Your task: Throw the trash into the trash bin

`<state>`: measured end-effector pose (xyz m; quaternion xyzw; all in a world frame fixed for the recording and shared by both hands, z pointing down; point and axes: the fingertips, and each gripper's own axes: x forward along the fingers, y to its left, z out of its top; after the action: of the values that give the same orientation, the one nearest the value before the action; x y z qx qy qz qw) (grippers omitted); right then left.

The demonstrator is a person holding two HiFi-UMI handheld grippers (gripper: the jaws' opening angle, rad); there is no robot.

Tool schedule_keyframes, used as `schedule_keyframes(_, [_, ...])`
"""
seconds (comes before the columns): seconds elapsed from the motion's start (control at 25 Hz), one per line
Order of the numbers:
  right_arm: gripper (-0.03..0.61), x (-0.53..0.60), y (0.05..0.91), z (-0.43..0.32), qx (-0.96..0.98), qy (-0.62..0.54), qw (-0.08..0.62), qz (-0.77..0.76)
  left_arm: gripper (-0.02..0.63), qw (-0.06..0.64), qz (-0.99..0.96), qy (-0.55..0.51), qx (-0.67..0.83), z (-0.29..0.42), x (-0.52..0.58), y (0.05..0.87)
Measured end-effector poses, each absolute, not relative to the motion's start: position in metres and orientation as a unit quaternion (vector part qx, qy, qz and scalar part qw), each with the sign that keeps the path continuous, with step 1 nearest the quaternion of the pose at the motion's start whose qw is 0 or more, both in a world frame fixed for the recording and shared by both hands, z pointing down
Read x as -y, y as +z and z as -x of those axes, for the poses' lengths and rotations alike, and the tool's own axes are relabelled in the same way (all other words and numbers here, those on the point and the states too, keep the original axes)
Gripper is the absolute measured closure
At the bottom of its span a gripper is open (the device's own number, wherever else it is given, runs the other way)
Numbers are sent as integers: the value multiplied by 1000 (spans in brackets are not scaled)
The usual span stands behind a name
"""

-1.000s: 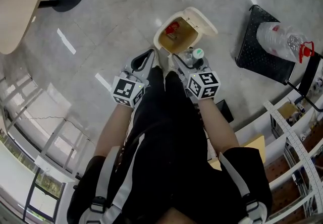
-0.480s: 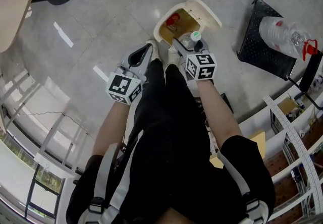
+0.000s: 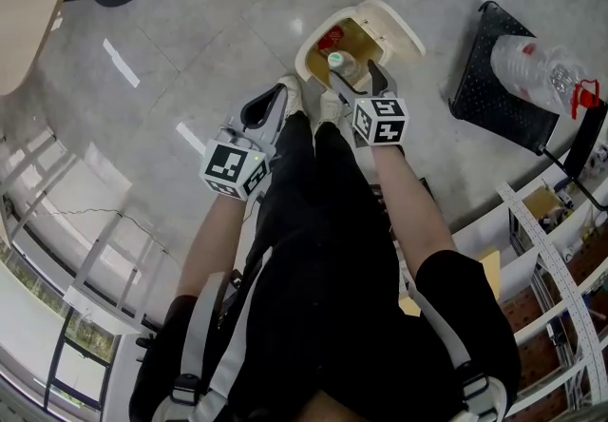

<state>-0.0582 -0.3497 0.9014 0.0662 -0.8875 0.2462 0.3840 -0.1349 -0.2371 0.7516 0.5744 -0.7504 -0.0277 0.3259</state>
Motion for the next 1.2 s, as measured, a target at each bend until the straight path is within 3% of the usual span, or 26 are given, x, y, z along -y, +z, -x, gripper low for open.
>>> schedule_keyframes(0.56, [338, 362, 838, 44, 909, 234, 336, -81, 612, 294, -587, -33, 753, 135, 258, 719])
schedule_keyframes(0.92, [433, 402, 725, 35, 948, 214, 225, -76, 612, 229, -569, -44, 789, 148, 268, 654])
schedule_keyframes(1.2, [554, 446, 650, 27, 970, 197, 121, -73, 612, 169, -543, -49, 821, 165, 254, 598])
